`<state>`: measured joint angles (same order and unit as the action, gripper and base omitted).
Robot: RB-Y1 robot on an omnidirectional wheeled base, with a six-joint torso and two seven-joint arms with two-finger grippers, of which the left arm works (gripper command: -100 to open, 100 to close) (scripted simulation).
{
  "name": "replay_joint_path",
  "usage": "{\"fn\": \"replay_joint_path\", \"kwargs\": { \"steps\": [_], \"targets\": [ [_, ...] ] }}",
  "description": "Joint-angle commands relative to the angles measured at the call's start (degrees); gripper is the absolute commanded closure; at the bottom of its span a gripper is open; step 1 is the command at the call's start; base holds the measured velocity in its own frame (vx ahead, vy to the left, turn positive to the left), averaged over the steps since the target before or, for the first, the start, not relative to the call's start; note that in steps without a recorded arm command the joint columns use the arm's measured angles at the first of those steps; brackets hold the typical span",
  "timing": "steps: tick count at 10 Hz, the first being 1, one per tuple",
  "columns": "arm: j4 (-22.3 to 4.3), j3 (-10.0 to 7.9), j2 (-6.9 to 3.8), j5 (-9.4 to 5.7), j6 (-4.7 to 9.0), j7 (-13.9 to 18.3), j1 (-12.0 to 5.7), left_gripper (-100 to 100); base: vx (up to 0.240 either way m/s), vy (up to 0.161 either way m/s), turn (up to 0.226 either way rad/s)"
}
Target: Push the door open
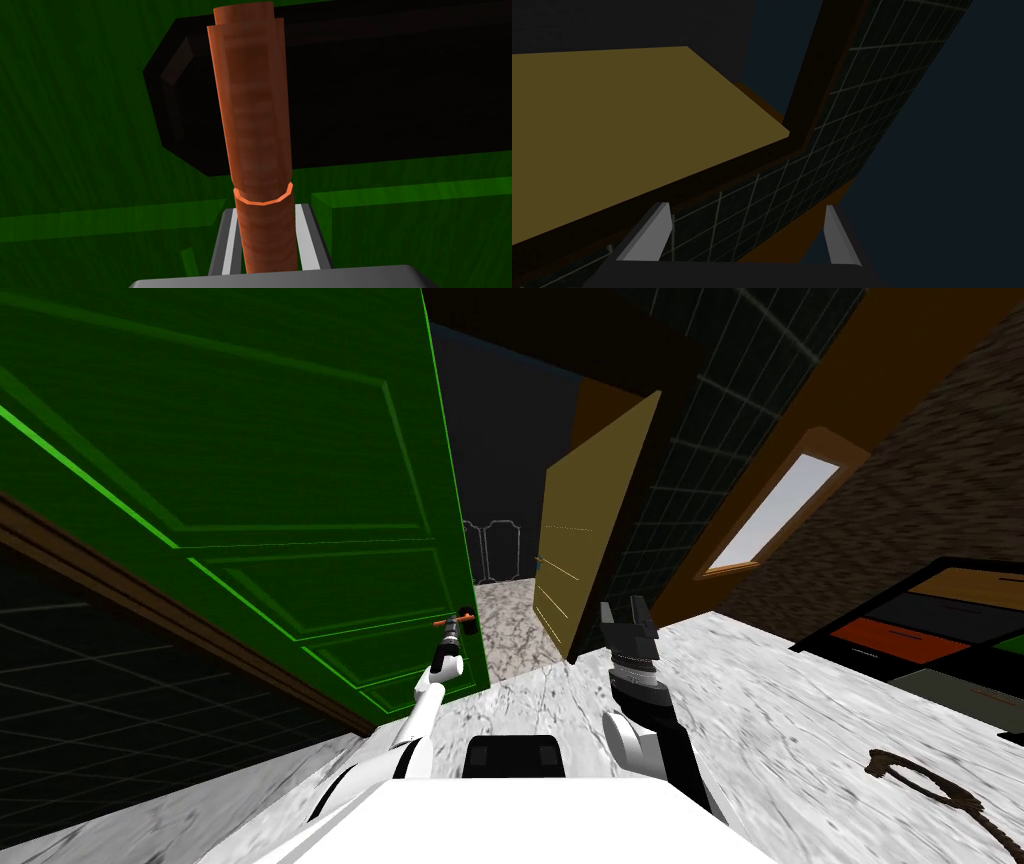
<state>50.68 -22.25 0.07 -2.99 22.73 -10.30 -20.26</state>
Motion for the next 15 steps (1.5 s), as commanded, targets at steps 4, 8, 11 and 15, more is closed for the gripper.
{"fn": "replay_joint_path", "kwargs": {
  "steps": [4, 8, 11, 15],
  "targets": [
    [0.9, -1.75, -1.41, -1.87, -0.14, -1.6, 0.69, 100, 0.064, -0.015, -0.032],
    [1.3, -2.68, -2.01, -2.87, -0.22, -2.4, 1.05, 100, 0.110, 0.000, -0.016],
    [2.3, -4.61, -3.00, -4.92, -0.38, -4.1, 1.80, 100, 0.136, -0.025, -0.027],
    [4.1, -8.31, -4.28, -8.86, -0.68, -7.5, 3.23, 100, 0.159, -0.004, -0.052]
  ]
}}
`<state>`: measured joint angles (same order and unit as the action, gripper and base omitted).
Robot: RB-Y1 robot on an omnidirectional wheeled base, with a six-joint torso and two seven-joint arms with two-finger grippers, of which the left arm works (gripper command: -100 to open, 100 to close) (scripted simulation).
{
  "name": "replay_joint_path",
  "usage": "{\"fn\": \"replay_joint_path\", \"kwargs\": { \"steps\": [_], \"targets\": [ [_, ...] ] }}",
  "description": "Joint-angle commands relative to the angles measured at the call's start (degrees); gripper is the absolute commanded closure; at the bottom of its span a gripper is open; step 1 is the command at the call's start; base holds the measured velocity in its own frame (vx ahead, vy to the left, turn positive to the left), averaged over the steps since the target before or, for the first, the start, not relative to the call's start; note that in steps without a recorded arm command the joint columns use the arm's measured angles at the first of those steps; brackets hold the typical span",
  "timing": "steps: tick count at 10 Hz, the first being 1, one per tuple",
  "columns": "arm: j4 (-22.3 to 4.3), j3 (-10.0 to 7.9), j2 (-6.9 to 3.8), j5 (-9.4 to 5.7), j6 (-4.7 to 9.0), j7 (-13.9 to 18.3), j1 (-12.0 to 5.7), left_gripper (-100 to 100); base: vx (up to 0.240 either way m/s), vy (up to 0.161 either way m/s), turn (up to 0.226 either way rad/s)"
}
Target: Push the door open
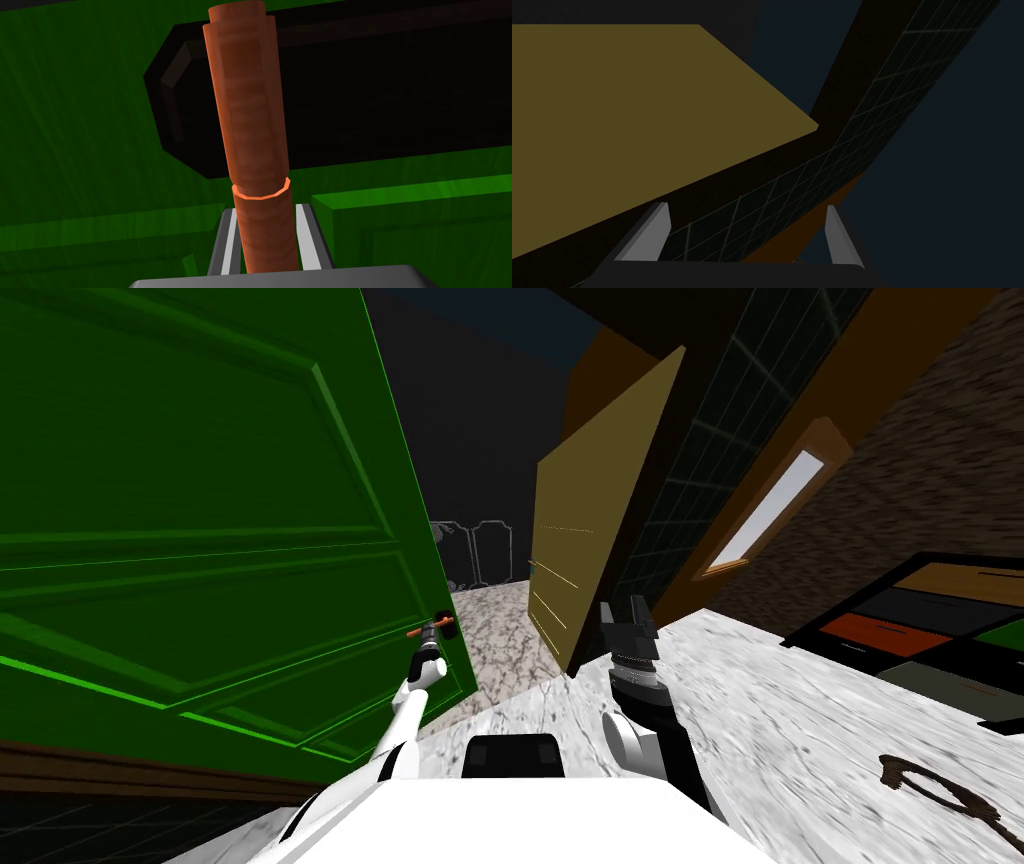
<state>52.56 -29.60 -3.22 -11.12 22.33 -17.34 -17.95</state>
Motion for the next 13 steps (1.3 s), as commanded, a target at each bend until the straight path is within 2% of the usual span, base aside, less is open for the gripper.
{"fn": "replay_joint_path", "kwargs": {
  "steps": [1, 2, 3, 5, 7, 8, 9, 10, 12, 13],
  "targets": [
    [2.2, -0.96, -0.99, -0.74, -0.28, -0.4, 0.92, 100, 0.150, -0.013, -0.008],
    [2.2, -0.96, -0.99, -0.74, -0.28, -0.4, 0.92, 100, 0.059, 0.000, 0.019],
    [2.9, -2.47, -1.33, -2.34, -0.40, -1.8, 1.50, 100, 0.107, 0.003, -0.071],
    [3.7, -4.01, -1.58, -3.99, -0.53, -3.1, 2.10, 100, 0.147, -0.020, -0.042],
    [3.7, -4.01, -1.58, -3.99, -0.53, -3.1, 2.10, 100, 0.089, 0.000, 0.008],
    [4.4, -5.55, -1.72, -5.63, -0.65, -4.5, 2.70, 100, 0.105, 0.001, -0.072],
    [4.7, -6.06, -1.76, -6.18, -0.69, -5.0, 2.90, 100, 0.157, -0.004, -0.053],
    [4.9, -6.57, -1.78, -6.71, -0.73, -5.4, 3.09, 100, 0.134, 0.001, -0.015],
    [4.9, -6.57, -1.78, -6.71, -0.73, -5.4, 3.09, 100, 0.049, 0.006, 0.007],
    [5.7, -8.06, -1.79, -8.31, -0.86, -6.8, 3.67, 100, 0.102, -0.006, -0.069]
  ]
}}
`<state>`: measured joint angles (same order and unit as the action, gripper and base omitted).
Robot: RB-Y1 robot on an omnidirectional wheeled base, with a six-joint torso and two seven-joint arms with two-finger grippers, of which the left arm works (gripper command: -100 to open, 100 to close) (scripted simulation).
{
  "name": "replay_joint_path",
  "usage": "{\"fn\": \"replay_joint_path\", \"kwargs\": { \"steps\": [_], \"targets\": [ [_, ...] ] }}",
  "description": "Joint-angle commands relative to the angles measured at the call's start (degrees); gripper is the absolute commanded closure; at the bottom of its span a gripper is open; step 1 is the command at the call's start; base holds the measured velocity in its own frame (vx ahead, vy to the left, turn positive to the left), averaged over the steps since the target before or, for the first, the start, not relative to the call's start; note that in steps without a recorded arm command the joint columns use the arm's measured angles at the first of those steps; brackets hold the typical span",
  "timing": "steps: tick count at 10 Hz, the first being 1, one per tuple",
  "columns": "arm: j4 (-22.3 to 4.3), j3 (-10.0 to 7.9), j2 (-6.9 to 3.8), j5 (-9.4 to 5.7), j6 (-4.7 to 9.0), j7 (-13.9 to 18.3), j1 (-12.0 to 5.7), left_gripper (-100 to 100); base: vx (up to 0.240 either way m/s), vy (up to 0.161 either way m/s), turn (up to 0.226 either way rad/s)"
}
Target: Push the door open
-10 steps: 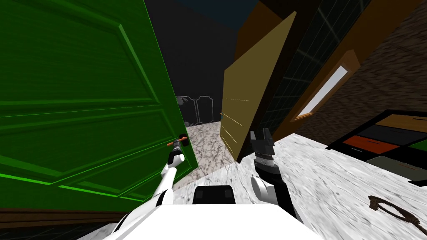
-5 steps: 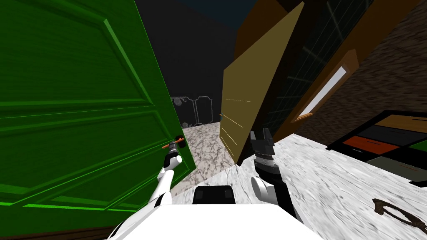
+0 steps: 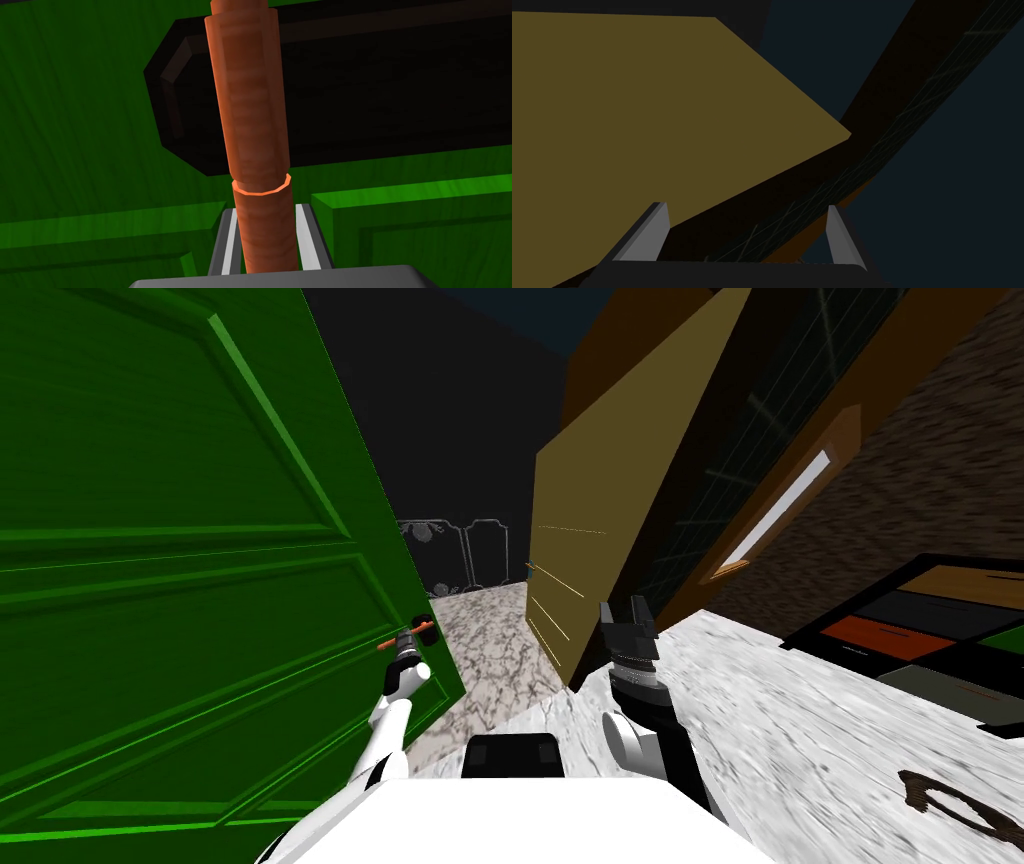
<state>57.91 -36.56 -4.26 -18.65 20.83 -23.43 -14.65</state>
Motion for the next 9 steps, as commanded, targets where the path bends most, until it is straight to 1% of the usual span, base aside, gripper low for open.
{"fn": "replay_joint_path", "kwargs": {
  "steps": [1, 3, 4, 5, 6, 7, 8, 9],
  "targets": [
    [0.6, -1.59, -0.73, -1.29, 0.60, -1.1, 0.56, 100, 0.157, -0.010, -0.030],
    [1.5, -3.45, -0.59, -3.28, 0.45, -2.8, 1.28, 100, 0.170, -0.017, -0.016],
    [1.7, -3.88, -0.53, -3.73, 0.42, -3.2, 1.44, 100, 0.146, 0.010, -0.028],
    [1.7, -3.88, -0.53, -3.73, 0.42, -3.2, 1.44, 100, 0.089, 0.026, 0.002],
    [2.3, -5.13, -0.34, -5.07, 0.31, -4.3, 1.93, 100, 0.123, 0.011, -0.044],
    [2.3, -5.13, -0.34, -5.07, 0.31, -4.3, 1.93, 100, 0.120, 0.010, -0.013],
    [2.5, -5.50, -0.27, -5.46, 0.28, -4.6, 2.07, 100, 0.088, 0.013, 0.000],
    [3.0, -6.57, -0.03, -6.60, 0.20, -5.6, 2.49, 100, 0.128, 0.005, -0.031]
  ]
}}
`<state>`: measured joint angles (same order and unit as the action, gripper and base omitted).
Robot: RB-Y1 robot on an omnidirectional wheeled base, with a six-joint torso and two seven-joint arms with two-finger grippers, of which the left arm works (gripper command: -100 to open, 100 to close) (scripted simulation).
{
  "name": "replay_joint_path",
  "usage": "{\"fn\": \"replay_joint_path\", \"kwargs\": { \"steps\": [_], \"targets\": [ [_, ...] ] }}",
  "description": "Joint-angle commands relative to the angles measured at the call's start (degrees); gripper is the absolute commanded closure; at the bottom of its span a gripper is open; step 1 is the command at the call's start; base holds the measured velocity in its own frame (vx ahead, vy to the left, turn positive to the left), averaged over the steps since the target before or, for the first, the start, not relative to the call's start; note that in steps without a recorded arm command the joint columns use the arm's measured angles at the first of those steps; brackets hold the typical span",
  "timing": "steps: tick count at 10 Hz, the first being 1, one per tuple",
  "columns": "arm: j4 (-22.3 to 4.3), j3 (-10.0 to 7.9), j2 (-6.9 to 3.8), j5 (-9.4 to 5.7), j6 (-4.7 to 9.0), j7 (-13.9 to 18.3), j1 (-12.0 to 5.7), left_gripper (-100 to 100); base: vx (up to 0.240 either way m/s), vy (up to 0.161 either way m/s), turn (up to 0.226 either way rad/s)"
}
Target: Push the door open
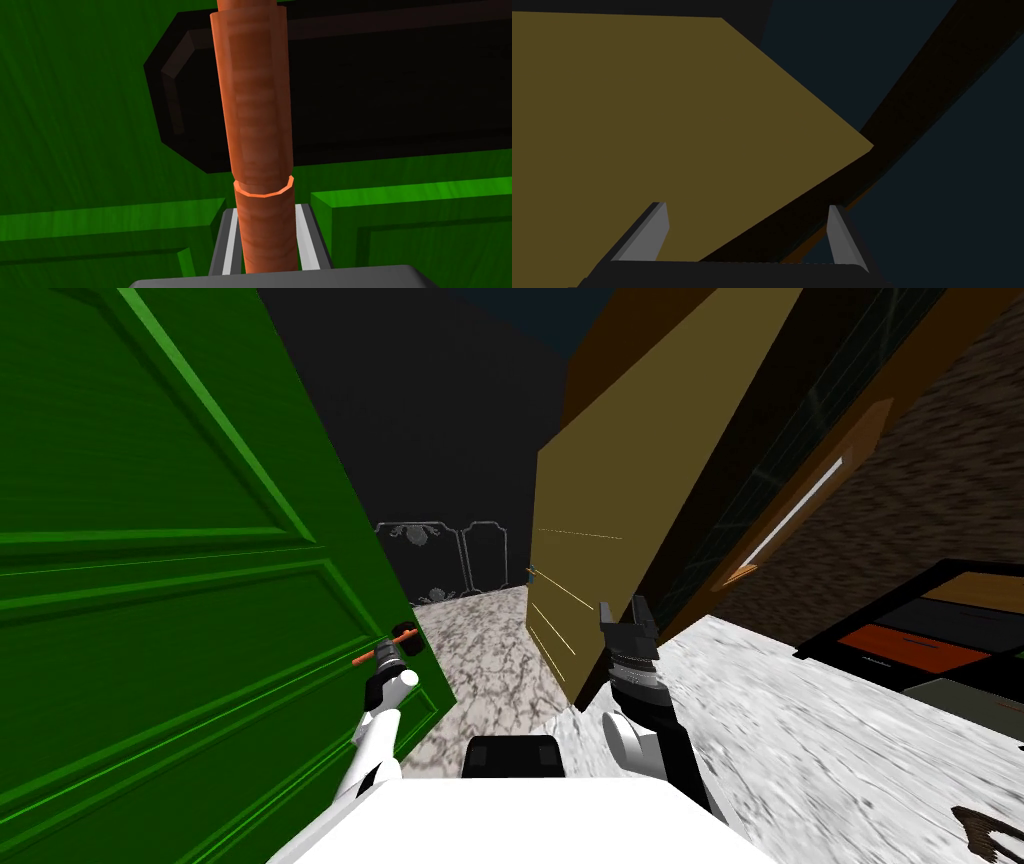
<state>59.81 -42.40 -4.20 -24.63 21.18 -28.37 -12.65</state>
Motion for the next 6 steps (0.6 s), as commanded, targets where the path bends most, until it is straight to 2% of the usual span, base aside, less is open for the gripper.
{"fn": "replay_joint_path", "kwargs": {
  "steps": [1, 3, 4, 6],
  "targets": [
    [1.5, -1.60, 0.16, -1.55, -0.22, -1.4, 0.82, 100, 0.170, 0.010, -0.033],
    [2.1, -2.86, 0.62, -2.90, -0.32, -2.5, 1.31, 100, 0.192, -0.007, -0.005],
    [1.3, -2.59, 0.55, -2.48, -0.24, -2.2, 1.24, 100, 0.078, 0.008, 0.039],
    [1.9, -4.68, 0.17, -3.35, -0.03, -3.3, 1.37, 100, 0.139, 0.039, 0.026]
  ]
}}
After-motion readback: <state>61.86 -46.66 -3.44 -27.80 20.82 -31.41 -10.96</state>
